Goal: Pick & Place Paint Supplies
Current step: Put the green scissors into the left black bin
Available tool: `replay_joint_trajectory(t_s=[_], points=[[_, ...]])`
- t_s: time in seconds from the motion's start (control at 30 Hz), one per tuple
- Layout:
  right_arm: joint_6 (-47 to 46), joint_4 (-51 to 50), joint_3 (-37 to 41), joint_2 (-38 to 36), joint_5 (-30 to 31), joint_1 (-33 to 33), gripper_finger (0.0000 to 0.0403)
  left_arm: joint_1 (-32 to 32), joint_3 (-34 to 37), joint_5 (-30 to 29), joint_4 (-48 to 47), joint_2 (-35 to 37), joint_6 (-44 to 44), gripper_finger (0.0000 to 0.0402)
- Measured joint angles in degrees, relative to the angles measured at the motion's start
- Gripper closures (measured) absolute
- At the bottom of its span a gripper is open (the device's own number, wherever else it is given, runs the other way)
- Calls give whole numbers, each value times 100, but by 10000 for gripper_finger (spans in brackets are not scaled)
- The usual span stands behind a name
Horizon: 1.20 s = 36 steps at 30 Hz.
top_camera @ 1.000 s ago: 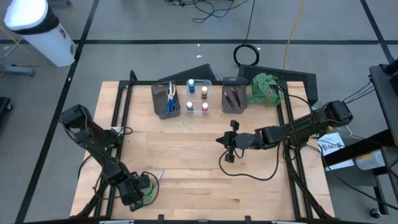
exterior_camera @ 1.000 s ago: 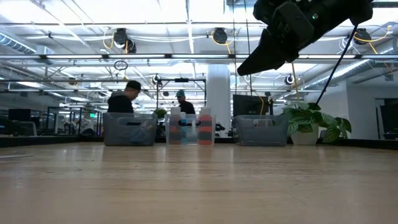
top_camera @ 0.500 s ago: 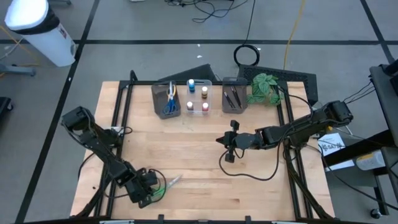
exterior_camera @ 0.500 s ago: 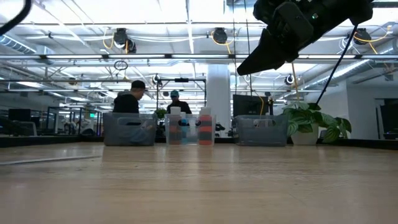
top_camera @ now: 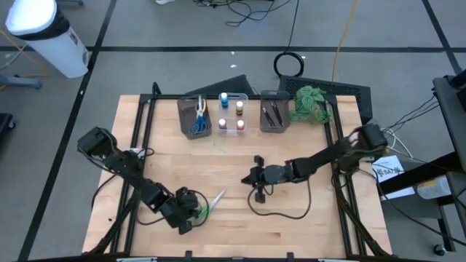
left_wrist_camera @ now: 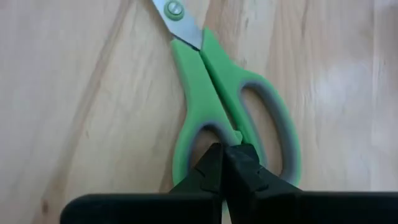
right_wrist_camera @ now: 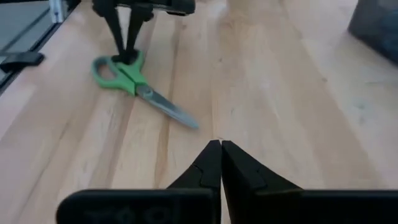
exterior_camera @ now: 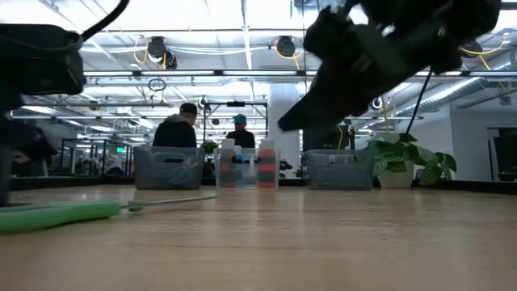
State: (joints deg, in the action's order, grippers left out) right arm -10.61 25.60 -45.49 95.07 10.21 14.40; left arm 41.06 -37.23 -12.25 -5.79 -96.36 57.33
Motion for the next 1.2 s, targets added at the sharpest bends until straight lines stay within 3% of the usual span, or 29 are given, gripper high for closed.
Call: replay_joint_trajectory(t_s=[0.1, 0.23, 0.4, 0.53, 0.67, 0.97, 1.2], points=[[-230, 731, -1, 613, -104, -39, 385, -104, -11, -27, 194, -141, -157, 394], [-1067, 1493, -3, 1277, -901, -220, 329, -174, -11, -94, 600, -308, -487, 389], [-2281, 1402, -208, 1662, -1509, -549, 238, -255, -11, -82, 834, -388, -703, 396], [-2790, 1321, -449, 1831, -1931, -661, 194, -271, -11, -61, 856, -393, -903, 386], [-2849, 810, -647, 1831, -1965, -657, 186, -313, -11, -12, 895, -395, -1019, 395], [-2924, -331, -1086, 1835, -2058, -563, 210, -387, -11, 64, 944, -400, -1096, 389], [-2910, -428, -1223, 1851, -2077, -533, 218, -387, -11, 42, 956, -403, -1115, 387]])
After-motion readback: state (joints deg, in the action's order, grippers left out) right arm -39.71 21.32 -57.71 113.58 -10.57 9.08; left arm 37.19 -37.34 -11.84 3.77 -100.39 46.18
